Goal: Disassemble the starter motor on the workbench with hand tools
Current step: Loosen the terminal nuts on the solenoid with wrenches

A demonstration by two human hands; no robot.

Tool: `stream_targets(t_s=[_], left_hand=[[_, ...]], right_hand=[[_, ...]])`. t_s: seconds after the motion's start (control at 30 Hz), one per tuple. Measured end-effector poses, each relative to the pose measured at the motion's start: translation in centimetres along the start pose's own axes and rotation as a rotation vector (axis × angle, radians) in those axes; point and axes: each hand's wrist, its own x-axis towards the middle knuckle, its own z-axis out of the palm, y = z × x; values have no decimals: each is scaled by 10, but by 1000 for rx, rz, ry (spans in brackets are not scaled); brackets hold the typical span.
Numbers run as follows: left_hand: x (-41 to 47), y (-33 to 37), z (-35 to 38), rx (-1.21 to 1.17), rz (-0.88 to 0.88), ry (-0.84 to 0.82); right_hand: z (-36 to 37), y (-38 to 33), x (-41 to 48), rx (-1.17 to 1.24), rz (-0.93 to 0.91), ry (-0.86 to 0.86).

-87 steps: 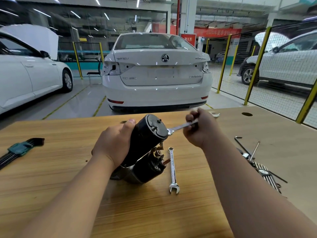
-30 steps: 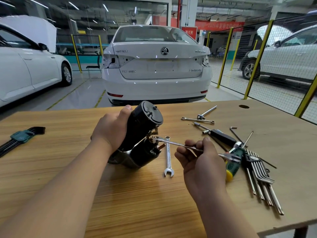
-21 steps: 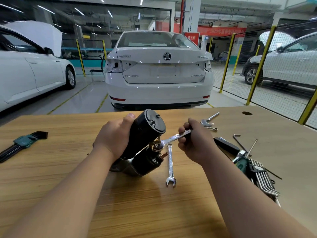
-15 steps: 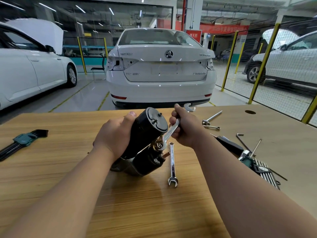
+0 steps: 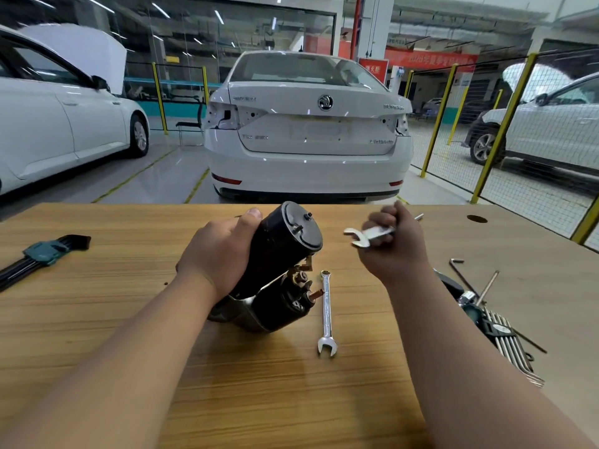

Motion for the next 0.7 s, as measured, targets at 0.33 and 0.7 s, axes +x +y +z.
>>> stream_targets(t_s=[0.33,0.7], left_hand=[[-4,5,1,14,5,36],[-5,8,0,1,2,17]], right_hand=[[-34,32,-67,-96,-172,388],[-17,9,-67,-522,-262,49]])
